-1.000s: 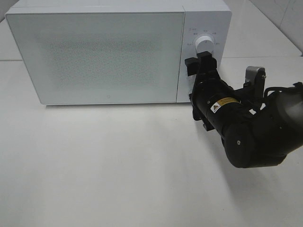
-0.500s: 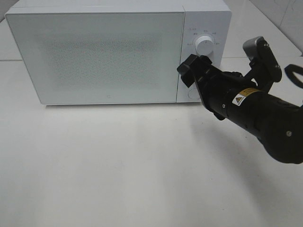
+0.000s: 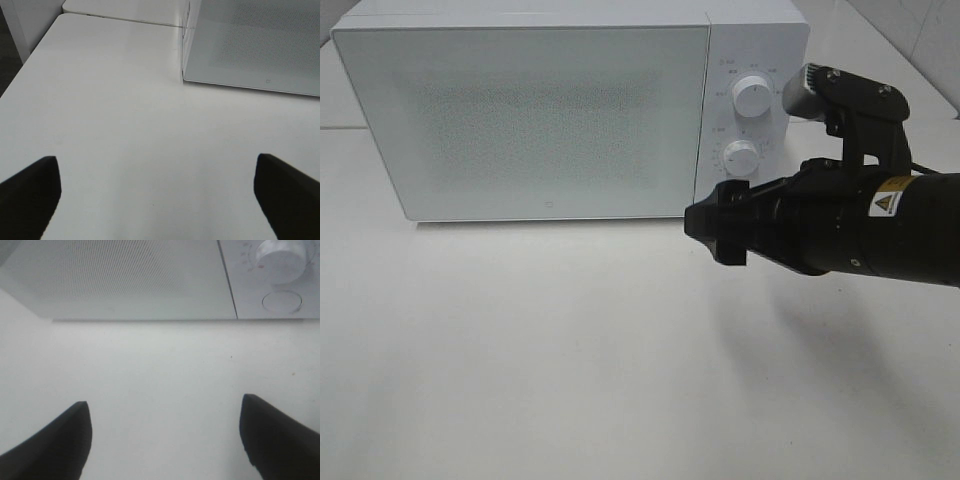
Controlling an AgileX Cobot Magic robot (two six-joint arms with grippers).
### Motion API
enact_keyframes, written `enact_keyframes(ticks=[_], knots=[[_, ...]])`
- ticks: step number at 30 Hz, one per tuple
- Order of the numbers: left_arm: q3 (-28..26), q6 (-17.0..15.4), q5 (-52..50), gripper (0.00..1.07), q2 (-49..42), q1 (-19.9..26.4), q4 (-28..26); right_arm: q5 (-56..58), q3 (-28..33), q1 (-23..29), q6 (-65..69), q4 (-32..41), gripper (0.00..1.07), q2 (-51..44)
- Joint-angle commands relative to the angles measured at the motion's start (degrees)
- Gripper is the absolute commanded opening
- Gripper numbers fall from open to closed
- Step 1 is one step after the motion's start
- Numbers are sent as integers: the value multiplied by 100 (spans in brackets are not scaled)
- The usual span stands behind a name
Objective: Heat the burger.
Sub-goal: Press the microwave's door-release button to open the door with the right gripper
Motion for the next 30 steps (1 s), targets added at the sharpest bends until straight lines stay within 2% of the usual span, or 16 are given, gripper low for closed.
enact_keyframes(ticks=[1, 5, 7, 10, 11, 13, 14, 16, 19, 30], knots=[[23, 6, -52, 98, -109, 17, -52, 859, -11, -23, -97, -602, 78, -390], [23, 6, -52, 98, -109, 17, -52, 1421, -11, -23, 23, -1054, 78, -705], [23, 6, -52, 98, -109, 17, -52, 2280, -172, -23, 561, -1914, 78, -1157], [23, 6, -52, 98, -109, 17, -52, 2601, -258, -23, 773, -2235, 77, -1283], [23, 6, -52, 98, -109, 17, -52, 3295, -447, -23, 1146, -2825, 76, -1507], [23, 6, -52, 98, -109, 17, -52, 3575, -527, -23, 1295, -3083, 76, -1610], [23, 6, -52, 98, -109, 17, -52, 4171, -676, -23, 1501, -3443, 76, -1879], [23, 6, -52, 98, -109, 17, -52, 4727, -739, -23, 1507, -3558, 77, -2269], [23, 6, -52, 98, -109, 17, -52, 4859, -745, -23, 1501, -3558, 77, -2418], [23, 6, -52, 98, -109, 17, -52, 6463, -733, -11, 1186, -3489, 77, -4183]])
